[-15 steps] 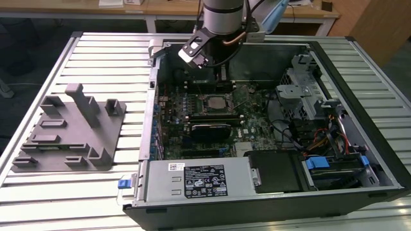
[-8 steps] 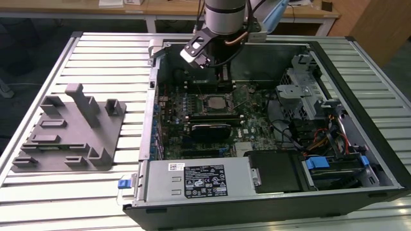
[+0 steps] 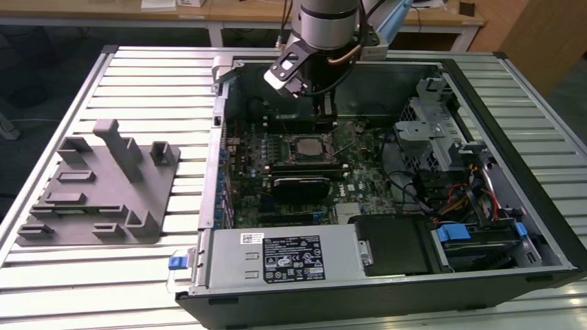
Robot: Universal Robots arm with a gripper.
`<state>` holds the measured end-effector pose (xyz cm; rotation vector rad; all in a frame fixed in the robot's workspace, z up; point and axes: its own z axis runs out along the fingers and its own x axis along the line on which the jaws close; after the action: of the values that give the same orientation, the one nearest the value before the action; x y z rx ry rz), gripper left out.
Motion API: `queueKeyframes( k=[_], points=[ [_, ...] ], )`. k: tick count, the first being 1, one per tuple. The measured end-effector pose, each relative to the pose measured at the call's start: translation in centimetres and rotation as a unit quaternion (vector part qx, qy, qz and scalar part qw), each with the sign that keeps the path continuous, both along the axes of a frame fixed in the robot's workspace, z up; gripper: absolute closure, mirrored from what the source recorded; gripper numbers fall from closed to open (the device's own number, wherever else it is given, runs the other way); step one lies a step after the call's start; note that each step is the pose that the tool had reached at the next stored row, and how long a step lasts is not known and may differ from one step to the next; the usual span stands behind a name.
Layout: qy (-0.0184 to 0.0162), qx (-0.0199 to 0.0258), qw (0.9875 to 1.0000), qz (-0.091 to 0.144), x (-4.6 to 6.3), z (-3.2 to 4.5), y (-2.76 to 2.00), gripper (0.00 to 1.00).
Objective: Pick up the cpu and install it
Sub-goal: 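Close the cpu cover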
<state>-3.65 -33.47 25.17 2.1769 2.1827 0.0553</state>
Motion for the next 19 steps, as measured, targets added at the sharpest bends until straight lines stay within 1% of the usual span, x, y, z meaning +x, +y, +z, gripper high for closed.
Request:
queueKeyframes(
  k=[6, 11, 14, 19],
  points=[
    [0.0000, 0.0000, 1.0000, 0.000, 0.6, 0.00, 0.00, 0.89],
    [0.0001, -0.0002, 1.0000, 0.000, 0.7, 0.10, 0.00, 0.89],
    [0.0000, 0.0000, 1.0000, 0.000, 0.7, 0.38, 0.00, 0.89],
    [0.0000, -0.0001, 1.0000, 0.000, 0.7, 1.12, 0.00, 0.89]
  ],
)
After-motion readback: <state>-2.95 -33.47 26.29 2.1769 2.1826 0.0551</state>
